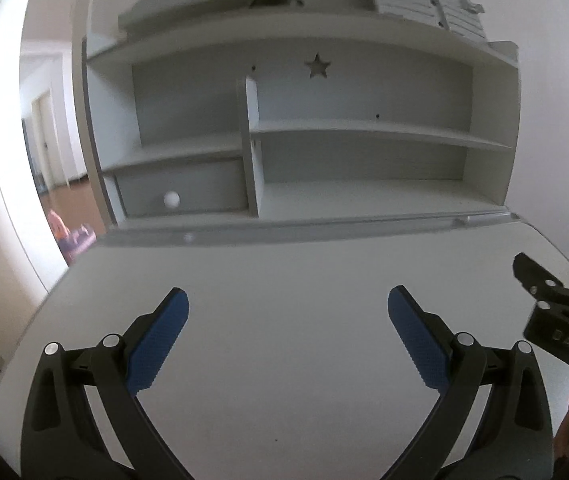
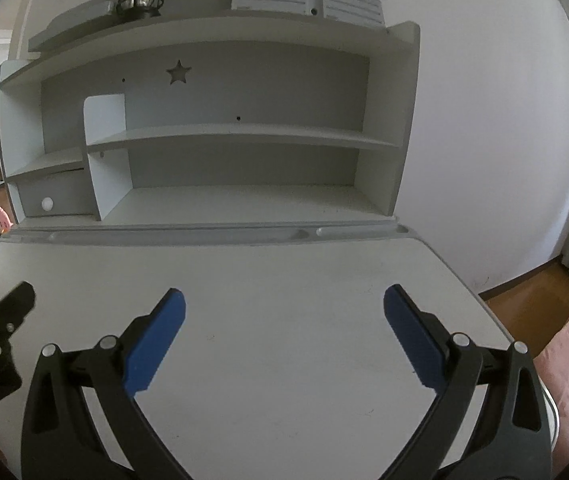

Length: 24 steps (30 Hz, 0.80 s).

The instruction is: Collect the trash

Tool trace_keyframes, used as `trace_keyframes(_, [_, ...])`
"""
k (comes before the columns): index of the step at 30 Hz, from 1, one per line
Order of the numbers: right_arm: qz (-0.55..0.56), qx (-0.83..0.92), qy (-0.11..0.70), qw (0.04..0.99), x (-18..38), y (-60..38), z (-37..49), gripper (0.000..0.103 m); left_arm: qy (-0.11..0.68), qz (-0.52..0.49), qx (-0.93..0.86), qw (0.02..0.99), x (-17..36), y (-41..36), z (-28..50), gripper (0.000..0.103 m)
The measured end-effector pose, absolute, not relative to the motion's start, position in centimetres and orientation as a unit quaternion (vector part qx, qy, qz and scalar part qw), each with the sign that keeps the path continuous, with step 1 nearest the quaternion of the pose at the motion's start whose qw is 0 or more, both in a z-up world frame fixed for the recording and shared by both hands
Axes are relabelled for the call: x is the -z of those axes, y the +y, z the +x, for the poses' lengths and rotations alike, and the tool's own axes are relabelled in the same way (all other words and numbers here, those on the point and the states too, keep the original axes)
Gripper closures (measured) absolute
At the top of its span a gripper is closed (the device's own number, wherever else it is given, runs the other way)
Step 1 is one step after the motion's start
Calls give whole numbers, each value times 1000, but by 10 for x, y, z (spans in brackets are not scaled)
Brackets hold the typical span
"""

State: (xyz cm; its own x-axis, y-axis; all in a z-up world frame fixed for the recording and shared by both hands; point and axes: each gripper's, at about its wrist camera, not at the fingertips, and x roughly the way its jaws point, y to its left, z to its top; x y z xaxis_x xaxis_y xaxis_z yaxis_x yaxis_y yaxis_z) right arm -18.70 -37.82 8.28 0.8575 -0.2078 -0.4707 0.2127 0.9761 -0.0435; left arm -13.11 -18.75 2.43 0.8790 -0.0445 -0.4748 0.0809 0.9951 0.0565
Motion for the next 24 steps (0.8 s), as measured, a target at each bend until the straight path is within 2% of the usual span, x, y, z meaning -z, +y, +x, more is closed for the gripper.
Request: trace_keyframes(24, [14, 113, 241, 964, -82, -382, -185, 7, 262, 37, 31, 964, -24, -186, -123, 6])
